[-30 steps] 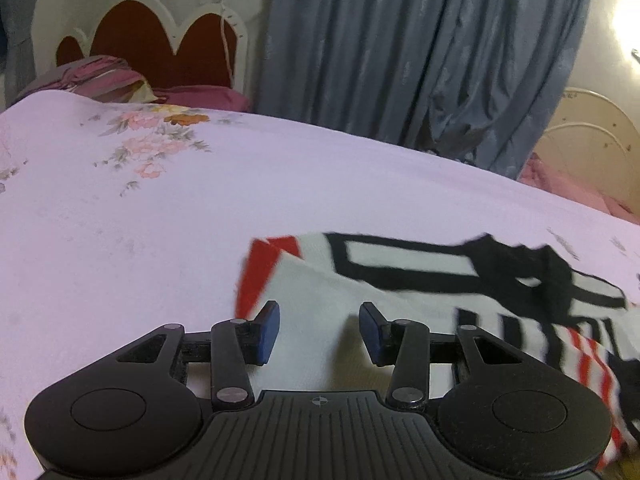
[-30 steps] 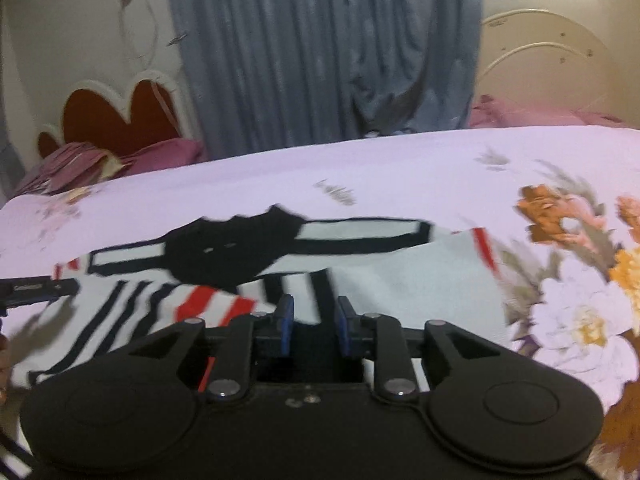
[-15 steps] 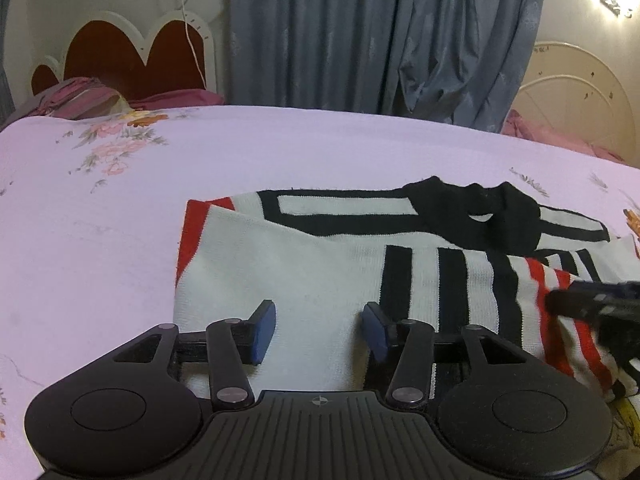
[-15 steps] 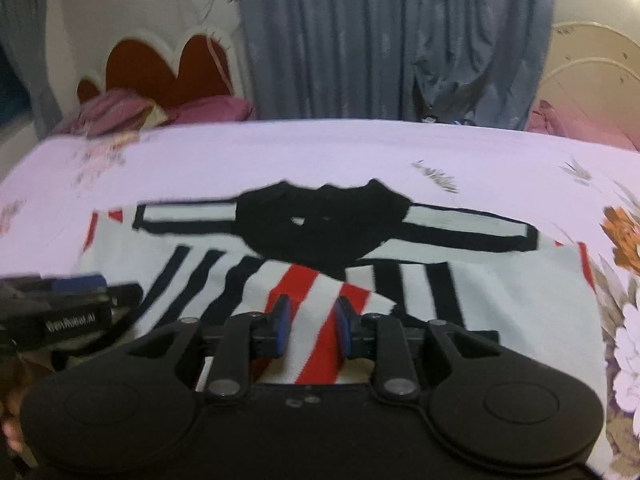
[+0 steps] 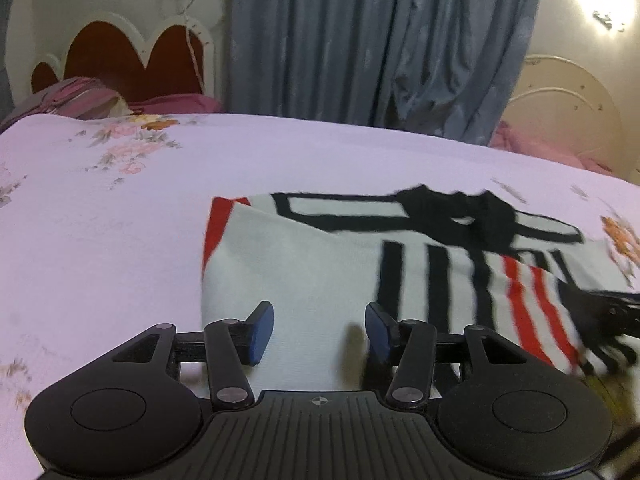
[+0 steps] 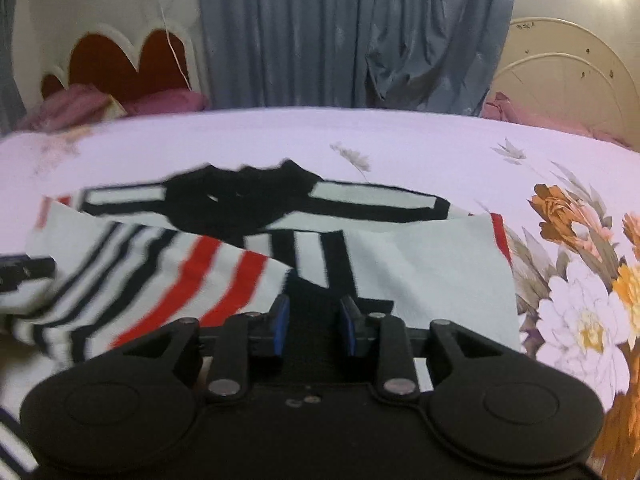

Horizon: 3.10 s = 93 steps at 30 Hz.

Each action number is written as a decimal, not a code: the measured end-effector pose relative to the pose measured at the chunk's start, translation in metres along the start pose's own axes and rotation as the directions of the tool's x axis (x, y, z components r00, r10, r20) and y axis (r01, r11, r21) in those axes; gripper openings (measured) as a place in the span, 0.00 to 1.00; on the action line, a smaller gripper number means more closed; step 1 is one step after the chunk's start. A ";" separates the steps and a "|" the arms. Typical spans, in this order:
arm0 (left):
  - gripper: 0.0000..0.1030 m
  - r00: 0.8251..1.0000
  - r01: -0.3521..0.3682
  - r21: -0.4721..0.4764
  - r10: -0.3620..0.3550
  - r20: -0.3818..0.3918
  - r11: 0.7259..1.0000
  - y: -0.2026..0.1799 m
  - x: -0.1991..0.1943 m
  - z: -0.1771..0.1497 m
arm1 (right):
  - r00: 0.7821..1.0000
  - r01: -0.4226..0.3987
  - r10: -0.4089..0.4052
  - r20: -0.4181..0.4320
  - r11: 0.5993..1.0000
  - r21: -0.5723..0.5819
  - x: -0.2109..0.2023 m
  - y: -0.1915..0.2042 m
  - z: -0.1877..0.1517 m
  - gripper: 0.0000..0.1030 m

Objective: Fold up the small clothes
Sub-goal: 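Smooth the folded side flat with the left tool while the right tool releases, then move both open tools to the black hem band of the sweater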

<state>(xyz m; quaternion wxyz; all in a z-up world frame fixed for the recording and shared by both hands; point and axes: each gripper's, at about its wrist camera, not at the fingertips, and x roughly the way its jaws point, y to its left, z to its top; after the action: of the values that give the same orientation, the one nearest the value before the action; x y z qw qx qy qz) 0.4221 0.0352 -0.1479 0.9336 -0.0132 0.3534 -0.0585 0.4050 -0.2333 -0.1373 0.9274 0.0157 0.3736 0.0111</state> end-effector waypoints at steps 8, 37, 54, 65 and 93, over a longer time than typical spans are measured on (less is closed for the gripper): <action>0.50 0.999 0.035 0.043 -0.034 -0.032 0.998 -0.006 0.000 -0.036 | 0.999 0.009 -0.014 -0.043 0.994 -0.108 0.005 0.028 -0.026 0.26; 0.59 0.995 -0.044 0.116 0.054 -0.084 0.992 -0.022 -0.102 -0.126 | 0.994 -0.035 0.022 -0.104 0.992 -0.122 -0.087 -0.028 -0.117 0.41; 0.60 0.993 0.021 0.099 -0.009 -0.117 0.995 -0.041 -0.142 -0.161 | 0.988 -0.118 0.099 -0.119 0.979 -0.165 -0.132 0.022 -0.157 0.34; 0.60 0.992 0.045 0.077 -0.035 -0.121 0.996 -0.005 -0.176 -0.180 | 0.990 0.067 -0.076 -0.122 0.995 -0.080 -0.170 0.009 -0.191 0.36; 0.63 0.959 0.190 -0.094 -0.206 -0.195 0.977 0.044 -0.213 -0.216 | 0.981 0.138 -0.113 -0.159 0.977 0.160 -0.224 0.002 -0.240 0.55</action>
<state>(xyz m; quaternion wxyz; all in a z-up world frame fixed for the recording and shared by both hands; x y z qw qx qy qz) 0.1255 0.1081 -0.1726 0.8808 -0.0769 0.4459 -0.1397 0.0768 -0.2334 -0.1552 0.8911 0.0702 0.4415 -0.0784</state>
